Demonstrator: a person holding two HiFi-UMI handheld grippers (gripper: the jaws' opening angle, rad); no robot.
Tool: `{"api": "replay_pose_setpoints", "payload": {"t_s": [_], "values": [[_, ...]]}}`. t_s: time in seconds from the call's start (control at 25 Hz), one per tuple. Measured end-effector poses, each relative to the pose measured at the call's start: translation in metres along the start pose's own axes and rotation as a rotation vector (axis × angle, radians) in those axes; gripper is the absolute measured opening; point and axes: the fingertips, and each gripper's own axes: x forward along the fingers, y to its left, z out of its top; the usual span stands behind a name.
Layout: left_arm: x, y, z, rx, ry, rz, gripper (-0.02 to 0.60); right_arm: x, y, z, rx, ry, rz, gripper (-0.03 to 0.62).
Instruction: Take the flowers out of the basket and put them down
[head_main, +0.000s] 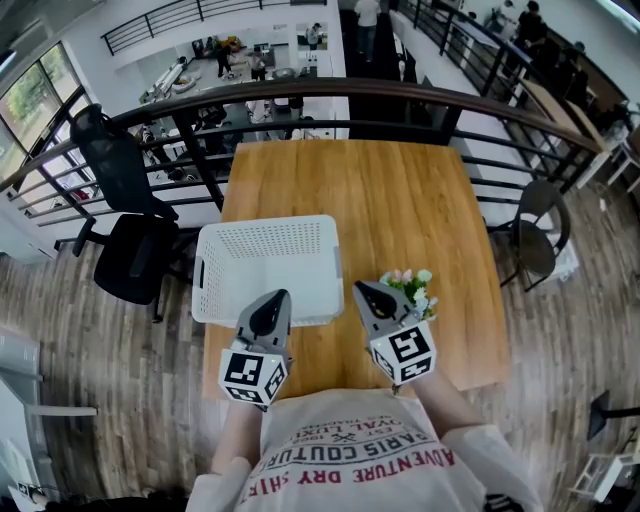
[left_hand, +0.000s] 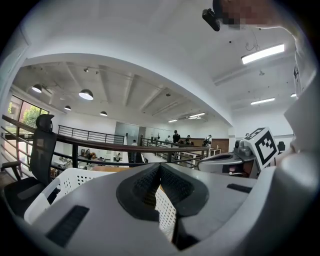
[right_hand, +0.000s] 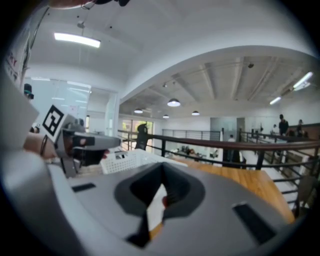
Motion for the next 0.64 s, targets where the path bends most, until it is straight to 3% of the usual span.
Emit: {"api": "replay_pose_setpoints", "payload": {"t_s": [0.64], "values": [[0.016, 0.000, -0.005, 0.000, 0.019, -0.008, 0.025, 0.006, -0.005, 0.003, -0.032, -0.007, 0.011, 0.028]]}}
